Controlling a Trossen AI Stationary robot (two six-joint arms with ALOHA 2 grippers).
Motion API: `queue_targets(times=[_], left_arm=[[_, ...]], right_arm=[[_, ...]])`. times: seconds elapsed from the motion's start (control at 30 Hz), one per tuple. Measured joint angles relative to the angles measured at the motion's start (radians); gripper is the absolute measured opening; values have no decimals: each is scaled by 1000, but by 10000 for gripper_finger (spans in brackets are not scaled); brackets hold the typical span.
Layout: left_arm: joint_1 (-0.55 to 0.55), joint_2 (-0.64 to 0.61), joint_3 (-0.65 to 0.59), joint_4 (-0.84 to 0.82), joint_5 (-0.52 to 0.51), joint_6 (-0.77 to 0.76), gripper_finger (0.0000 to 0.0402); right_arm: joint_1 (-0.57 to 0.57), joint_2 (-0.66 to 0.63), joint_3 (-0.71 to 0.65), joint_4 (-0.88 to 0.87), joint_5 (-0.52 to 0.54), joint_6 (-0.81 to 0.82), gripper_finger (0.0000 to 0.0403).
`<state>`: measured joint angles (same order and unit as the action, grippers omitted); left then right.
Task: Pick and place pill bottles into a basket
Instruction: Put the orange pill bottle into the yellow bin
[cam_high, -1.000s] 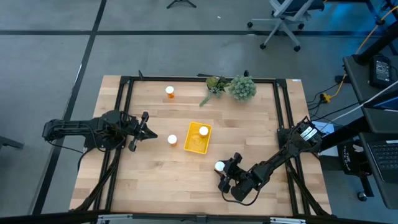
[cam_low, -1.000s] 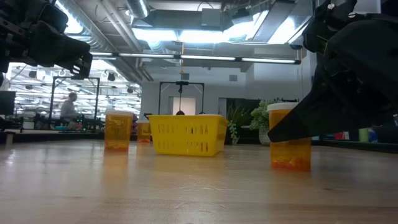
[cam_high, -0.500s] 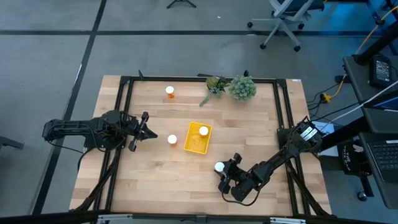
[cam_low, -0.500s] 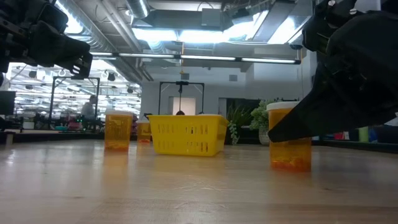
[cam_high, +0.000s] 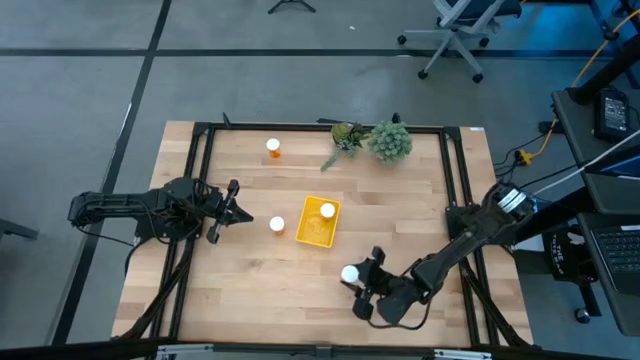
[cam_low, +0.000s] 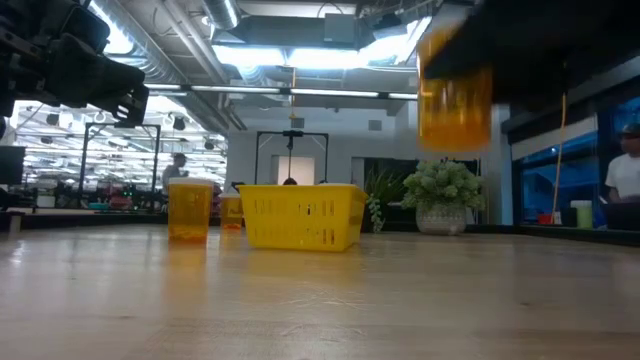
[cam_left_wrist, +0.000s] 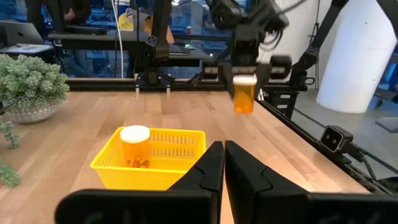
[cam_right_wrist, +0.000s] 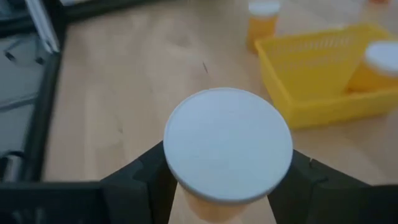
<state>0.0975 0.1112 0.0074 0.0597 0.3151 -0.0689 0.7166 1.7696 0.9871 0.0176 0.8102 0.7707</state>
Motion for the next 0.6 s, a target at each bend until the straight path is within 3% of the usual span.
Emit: queue_targets(times=[0.33, 0.6], left_arm=[[0, 0, 0, 0, 0, -23, 12], [0, 0, 0, 0, 0, -23, 9]], right_arm=[[0, -160, 0, -21, -1, -143, 198], [0, -189, -1, -67, -2, -153, 198]])
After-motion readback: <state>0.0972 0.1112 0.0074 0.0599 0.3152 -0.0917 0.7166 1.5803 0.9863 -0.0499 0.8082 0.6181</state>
